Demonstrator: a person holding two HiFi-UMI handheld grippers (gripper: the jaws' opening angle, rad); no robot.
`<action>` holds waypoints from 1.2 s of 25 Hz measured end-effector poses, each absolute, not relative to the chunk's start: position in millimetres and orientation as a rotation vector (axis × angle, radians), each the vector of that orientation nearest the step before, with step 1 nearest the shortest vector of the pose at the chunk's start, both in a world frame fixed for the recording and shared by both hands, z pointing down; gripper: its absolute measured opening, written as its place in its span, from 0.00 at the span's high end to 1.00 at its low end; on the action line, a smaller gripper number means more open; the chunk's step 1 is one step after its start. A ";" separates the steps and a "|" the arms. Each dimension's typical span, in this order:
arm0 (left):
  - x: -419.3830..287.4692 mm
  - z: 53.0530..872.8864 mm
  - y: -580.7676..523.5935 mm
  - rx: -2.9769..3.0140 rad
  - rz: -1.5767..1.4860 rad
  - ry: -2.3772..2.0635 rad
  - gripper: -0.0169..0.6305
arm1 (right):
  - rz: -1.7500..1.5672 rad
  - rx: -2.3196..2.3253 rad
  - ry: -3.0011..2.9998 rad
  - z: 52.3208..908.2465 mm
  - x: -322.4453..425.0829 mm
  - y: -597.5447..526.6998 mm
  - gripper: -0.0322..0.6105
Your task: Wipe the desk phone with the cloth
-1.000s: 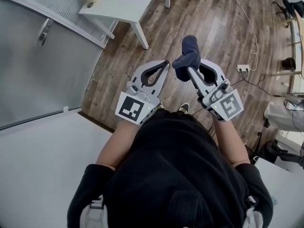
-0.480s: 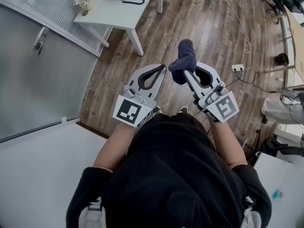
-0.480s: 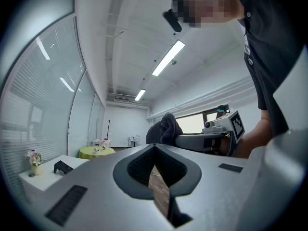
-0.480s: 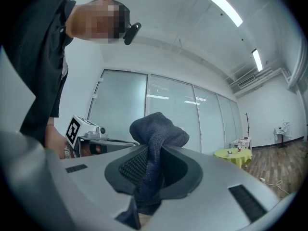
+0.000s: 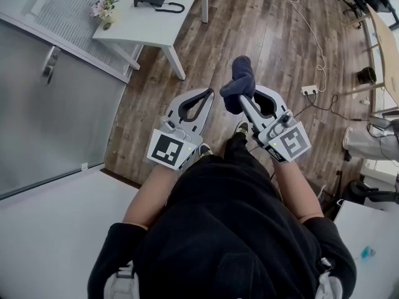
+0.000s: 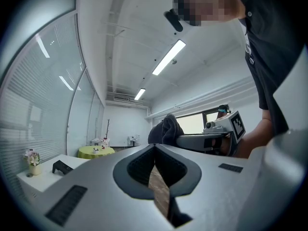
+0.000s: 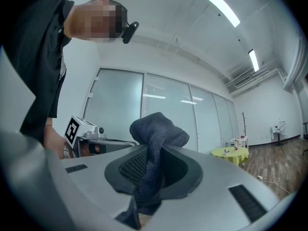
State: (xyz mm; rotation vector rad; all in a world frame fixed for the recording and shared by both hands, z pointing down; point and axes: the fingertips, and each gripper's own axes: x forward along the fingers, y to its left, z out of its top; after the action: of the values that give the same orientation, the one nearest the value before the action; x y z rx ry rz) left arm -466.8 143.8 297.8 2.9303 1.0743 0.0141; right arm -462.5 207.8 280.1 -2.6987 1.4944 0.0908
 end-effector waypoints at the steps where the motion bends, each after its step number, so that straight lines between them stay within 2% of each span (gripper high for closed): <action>1: -462.9 298.0 144.5 2.932 0.015 1.071 0.96 | 0.087 -2.703 1.494 281.6 -457.8 209.1 0.83; 30: -307.7 300.8 257.2 3.006 0.064 0.959 0.96 | 0.099 -2.623 1.613 291.4 -296.4 317.8 0.83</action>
State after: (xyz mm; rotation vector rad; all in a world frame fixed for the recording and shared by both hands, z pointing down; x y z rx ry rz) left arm -307.7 257.2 300.8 3.0057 0.9592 0.0643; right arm -296.4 317.8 291.4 -2.6225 1.6135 0.0994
